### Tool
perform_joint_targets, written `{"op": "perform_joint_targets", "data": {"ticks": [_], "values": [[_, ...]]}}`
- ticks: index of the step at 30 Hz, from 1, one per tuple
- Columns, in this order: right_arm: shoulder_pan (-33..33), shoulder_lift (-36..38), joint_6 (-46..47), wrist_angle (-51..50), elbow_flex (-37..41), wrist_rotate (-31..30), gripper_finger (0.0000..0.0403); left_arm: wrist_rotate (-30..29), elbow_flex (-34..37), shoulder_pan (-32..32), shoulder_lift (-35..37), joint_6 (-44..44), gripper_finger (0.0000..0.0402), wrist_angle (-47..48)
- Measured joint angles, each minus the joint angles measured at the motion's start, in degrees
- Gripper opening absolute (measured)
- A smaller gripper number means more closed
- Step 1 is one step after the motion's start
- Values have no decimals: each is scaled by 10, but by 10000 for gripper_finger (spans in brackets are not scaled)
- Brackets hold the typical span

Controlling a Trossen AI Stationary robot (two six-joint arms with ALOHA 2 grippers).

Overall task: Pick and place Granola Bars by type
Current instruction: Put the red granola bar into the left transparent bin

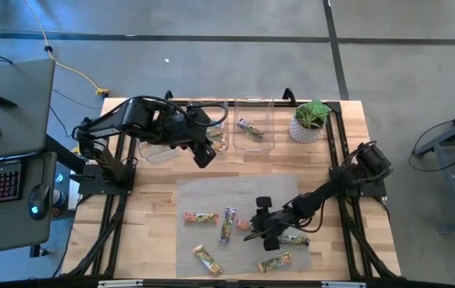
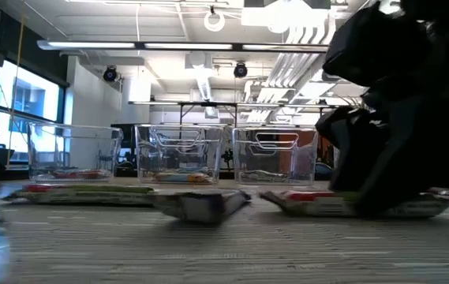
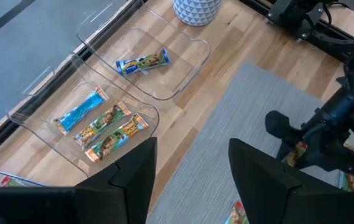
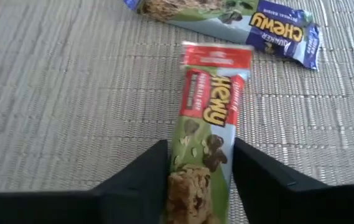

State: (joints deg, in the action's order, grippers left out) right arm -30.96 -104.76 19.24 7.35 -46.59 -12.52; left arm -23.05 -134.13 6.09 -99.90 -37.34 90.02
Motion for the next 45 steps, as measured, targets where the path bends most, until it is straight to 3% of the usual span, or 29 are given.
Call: {"op": "perform_joint_targets", "data": {"ticks": [7,13,19,23,27,31,33,40,45], "values": [[19,75,-34,-22,1,-1,92,0,0,0,0,0,193,0],[63,150,-155,-29,1,-72,108,9,0,0,0,0,193,0],[155,214,-241,7,1,-126,101,49,0,0,0,12,193,0],[225,229,-250,47,0,-63,91,64,0,0,-3,15,193,0],[279,229,-269,75,1,21,91,125,0,-1,-7,66,193,0],[310,229,-280,89,1,42,97,173,0,0,-15,86,193,-1],[319,229,-297,102,0,46,96,163,0,0,-23,85,193,0],[326,230,-313,128,0,79,92,18,9,-12,-69,117,193,-17],[326,230,-348,133,0,26,93,48,9,-47,-114,41,193,2]]}}
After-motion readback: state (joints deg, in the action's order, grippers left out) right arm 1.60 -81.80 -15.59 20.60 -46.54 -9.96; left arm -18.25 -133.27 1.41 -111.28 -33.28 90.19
